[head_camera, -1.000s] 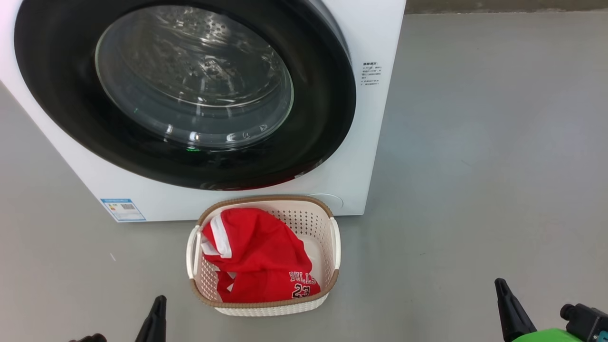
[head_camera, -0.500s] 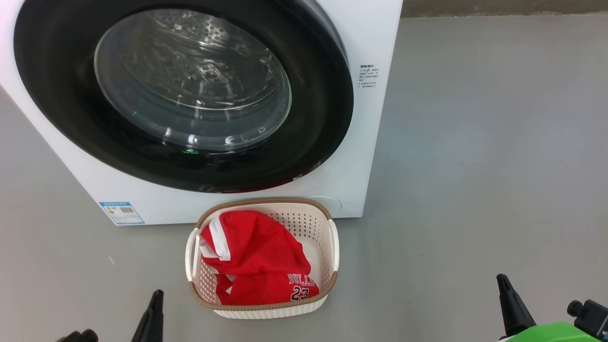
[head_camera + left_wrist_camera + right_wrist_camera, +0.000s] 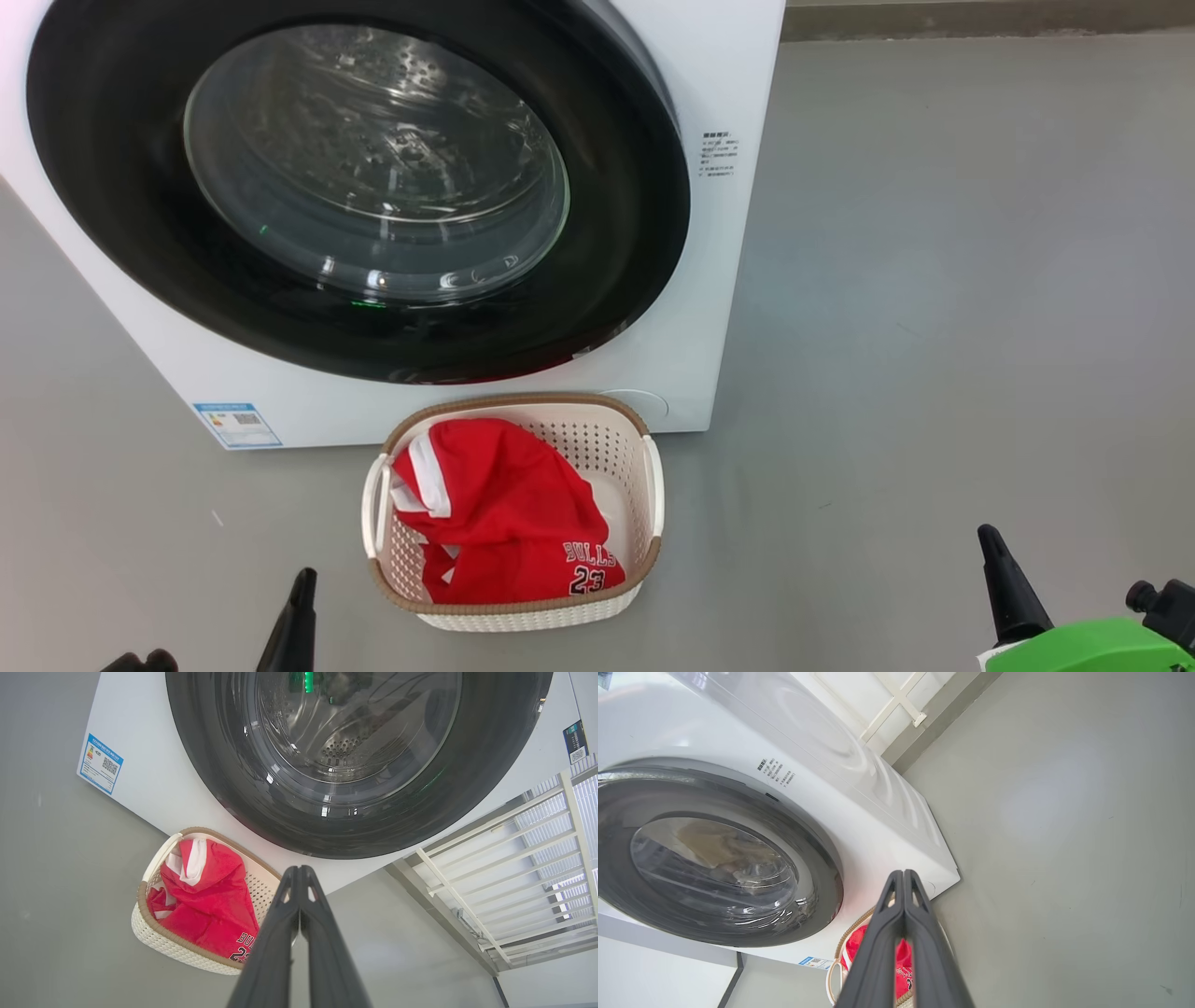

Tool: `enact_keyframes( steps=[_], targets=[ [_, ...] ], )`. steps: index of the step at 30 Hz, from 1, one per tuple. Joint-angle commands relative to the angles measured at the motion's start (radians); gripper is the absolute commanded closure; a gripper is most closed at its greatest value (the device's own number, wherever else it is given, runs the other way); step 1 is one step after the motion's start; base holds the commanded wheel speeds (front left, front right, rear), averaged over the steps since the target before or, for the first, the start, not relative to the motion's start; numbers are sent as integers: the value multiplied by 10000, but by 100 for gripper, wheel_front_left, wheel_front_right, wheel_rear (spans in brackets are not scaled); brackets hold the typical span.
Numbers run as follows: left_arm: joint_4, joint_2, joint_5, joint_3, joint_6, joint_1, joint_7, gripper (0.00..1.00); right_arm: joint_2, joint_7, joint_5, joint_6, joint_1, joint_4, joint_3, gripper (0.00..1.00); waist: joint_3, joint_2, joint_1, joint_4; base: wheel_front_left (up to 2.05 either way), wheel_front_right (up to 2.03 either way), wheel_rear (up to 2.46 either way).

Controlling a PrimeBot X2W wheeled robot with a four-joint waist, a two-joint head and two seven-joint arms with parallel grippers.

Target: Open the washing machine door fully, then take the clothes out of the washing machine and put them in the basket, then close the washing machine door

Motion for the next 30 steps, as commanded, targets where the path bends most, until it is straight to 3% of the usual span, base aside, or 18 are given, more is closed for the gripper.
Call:
enact_keyframes(
  steps=[1, 30],
  targets=[
    [-270, 58, -345, 263, 2, -488, 63, 100, -134, 82, 336, -19, -542, -304, 19, 100, -10, 0, -1, -7, 0, 0, 0],
    [-318, -19, -3428, 561, 3, -823, 898, 100, -147, 937, 3242, -28, -1026, -563, -89, 100, -176, 0, -1, -119, 0, 0, 0]
  ],
)
